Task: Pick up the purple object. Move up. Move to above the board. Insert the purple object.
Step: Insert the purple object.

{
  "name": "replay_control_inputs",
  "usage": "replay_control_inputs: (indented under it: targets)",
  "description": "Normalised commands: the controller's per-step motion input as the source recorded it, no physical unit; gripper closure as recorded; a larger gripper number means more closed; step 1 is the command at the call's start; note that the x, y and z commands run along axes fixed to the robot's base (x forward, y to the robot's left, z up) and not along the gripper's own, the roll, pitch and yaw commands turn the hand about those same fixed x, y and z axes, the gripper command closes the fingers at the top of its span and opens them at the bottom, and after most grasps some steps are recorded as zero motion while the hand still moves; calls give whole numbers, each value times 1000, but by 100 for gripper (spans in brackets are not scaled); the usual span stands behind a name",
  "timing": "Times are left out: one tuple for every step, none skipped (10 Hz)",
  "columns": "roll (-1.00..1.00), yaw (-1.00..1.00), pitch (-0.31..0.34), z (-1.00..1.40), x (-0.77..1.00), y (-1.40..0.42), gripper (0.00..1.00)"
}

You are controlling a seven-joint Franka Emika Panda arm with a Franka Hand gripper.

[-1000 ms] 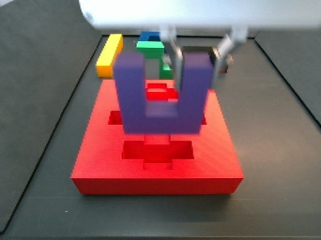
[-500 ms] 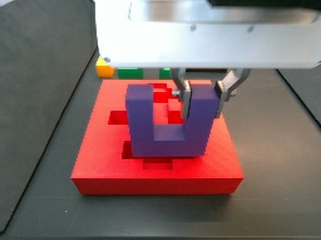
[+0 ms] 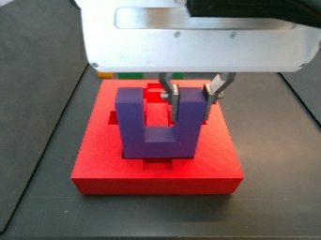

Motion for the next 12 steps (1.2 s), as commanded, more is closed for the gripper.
replay_control_inputs:
  targets:
    - [-84, 0, -117, -63, -120, 0, 100]
    - [-17, 0, -99, -191, 0, 0, 100]
    - [-13, 0, -119, -351, 0, 0, 100]
    - [0, 0, -147, -551, -74, 0, 100]
    - [0, -57, -147, -640, -197, 0, 100]
    - [0, -74, -136, -657, -217, 0, 100]
    - [0, -69, -121, -669, -237, 0, 100]
    - [9, -69, -110, -646, -246, 0, 100]
    - [16, -63, -100, -634, -266, 0, 100]
    - [46, -66, -57, -563, -266, 0, 100]
    - [137, -111, 0, -437, -137, -3, 100]
    - [174, -186, 69, -186, -17, 0, 100]
